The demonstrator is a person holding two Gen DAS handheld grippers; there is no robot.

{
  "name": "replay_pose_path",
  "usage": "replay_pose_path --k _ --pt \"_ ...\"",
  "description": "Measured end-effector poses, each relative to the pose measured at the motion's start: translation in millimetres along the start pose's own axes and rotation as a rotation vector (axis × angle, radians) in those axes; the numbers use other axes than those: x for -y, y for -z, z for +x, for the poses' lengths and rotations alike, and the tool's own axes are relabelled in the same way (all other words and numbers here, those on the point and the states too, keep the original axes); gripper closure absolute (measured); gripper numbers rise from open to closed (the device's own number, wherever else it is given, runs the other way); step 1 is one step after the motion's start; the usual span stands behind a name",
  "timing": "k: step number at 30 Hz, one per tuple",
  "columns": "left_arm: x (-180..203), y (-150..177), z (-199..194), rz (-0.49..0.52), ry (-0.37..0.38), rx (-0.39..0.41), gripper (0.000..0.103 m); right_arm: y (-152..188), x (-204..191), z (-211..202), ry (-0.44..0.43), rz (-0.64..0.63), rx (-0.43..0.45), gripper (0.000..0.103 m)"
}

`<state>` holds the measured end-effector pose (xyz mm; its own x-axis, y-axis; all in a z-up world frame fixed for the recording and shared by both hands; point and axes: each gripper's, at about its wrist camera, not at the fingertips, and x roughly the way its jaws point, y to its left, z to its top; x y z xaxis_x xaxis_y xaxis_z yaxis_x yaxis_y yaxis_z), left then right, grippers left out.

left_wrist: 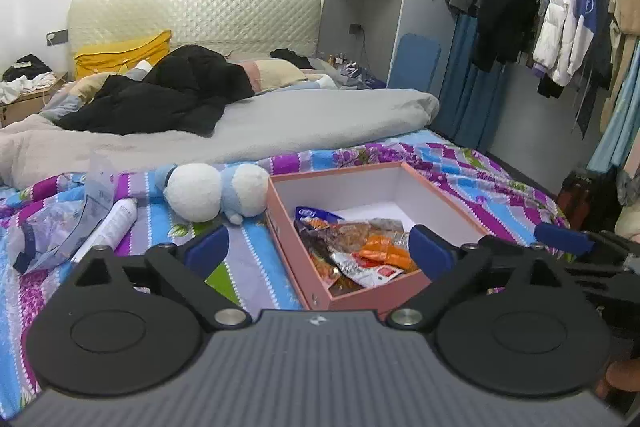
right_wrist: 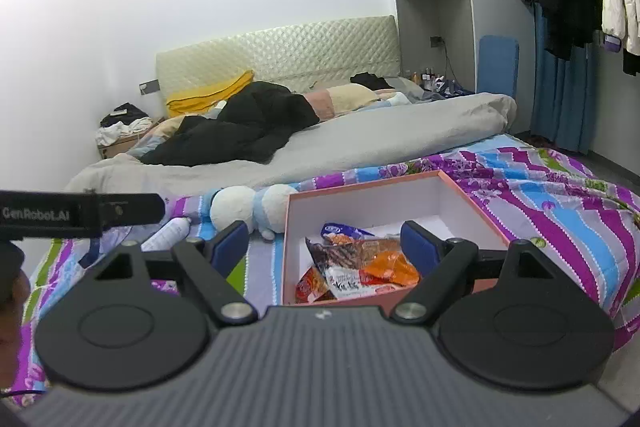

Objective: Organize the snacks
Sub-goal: 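Withdraw both open tools back from the pink box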

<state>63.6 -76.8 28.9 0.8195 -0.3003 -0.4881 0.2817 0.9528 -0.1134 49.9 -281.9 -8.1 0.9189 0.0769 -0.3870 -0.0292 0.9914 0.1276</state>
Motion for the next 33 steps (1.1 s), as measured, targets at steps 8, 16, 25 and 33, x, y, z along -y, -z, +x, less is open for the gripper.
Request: replay_pose_path --k 8,16,25,33 --pt "4.8 23.8 -6.4 -0.006 -0.023 -0.035 0.002 19.6 7.4 -16.9 0.028 0.016 -0.013 0.018" --pt "2.5 31.6 -1.7 -0.026 -0.054 -0.069 0.002 25.1 8.7 -15.8 0.03 -0.013 -0.048 0.0" --pt "8.3 27.1 -0.9 0.001 -0.06 -0.059 0.001 28.6 13.3 -15.2 0.047 -0.003 -0.059 0.0" --pt "9.4 23.9 1.7 -0.006 -0.075 -0.071 0.001 29.1 17.8 -15.6 0.049 0.008 -0.057 0.0"
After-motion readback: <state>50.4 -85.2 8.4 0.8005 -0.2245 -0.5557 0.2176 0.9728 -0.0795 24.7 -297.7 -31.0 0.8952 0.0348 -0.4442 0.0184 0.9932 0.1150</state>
